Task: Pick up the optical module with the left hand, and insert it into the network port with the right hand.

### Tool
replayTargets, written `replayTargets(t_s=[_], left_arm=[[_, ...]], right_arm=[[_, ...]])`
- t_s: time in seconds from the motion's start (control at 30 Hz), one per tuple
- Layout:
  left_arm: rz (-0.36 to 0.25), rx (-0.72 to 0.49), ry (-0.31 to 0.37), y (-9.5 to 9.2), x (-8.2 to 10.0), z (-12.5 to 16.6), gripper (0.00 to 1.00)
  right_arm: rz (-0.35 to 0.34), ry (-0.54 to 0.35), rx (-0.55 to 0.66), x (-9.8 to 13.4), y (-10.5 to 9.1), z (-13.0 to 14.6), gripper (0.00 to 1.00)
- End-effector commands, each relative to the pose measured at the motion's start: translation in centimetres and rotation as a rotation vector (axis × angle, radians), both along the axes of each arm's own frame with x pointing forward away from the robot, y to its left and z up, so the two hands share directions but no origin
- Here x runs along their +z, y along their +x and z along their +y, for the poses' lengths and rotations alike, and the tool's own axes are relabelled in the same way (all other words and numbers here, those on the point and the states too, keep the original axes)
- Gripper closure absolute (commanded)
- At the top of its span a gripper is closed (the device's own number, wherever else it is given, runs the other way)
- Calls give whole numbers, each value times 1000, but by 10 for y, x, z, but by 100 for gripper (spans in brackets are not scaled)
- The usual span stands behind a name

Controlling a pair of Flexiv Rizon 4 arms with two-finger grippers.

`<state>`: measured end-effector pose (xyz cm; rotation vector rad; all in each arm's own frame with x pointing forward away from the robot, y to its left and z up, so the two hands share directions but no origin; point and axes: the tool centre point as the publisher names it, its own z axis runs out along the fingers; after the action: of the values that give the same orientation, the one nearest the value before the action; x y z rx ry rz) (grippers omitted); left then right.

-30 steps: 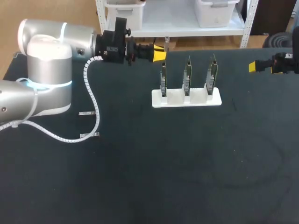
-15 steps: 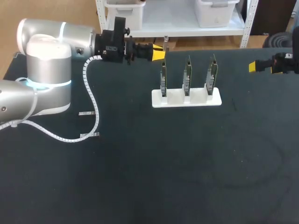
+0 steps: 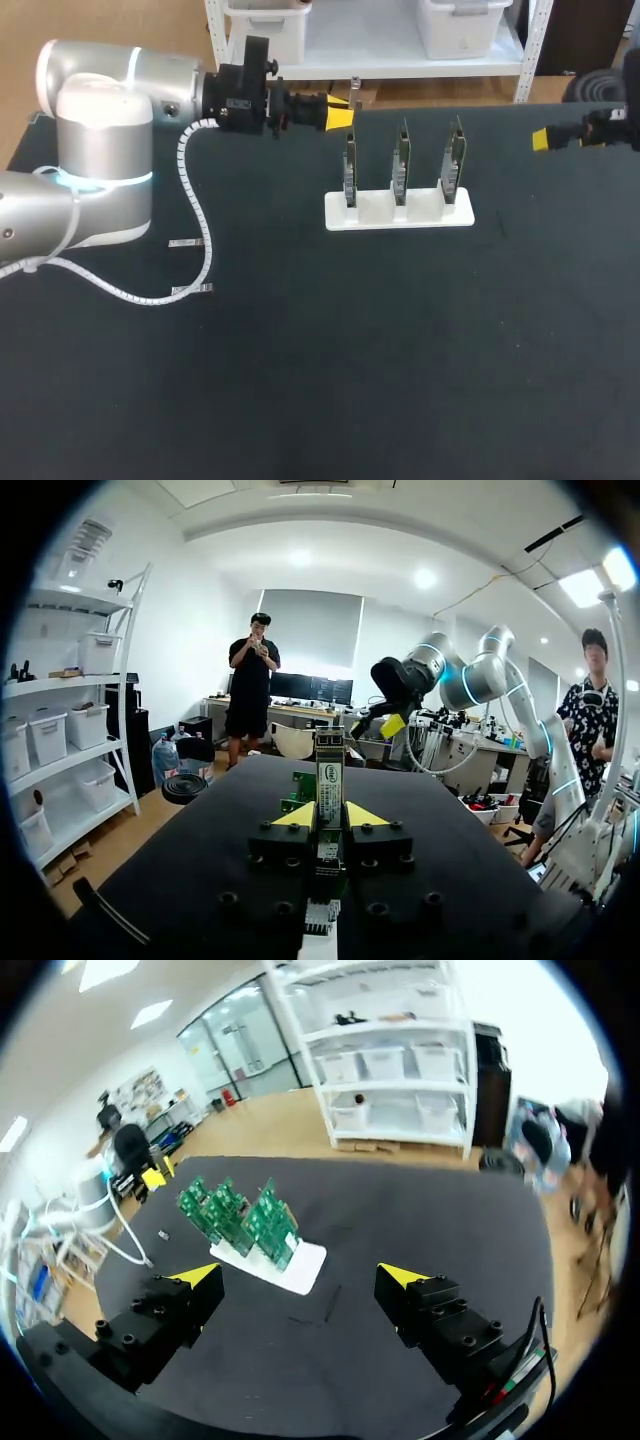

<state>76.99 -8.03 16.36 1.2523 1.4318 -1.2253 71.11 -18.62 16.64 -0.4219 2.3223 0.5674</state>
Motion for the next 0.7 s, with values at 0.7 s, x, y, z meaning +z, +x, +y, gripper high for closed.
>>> replayTargets(t_s=[0.7], left_arm=[[0, 0, 1, 0, 0, 0, 100]], right_arm=[[-1, 76, 430, 10, 56, 65, 0]])
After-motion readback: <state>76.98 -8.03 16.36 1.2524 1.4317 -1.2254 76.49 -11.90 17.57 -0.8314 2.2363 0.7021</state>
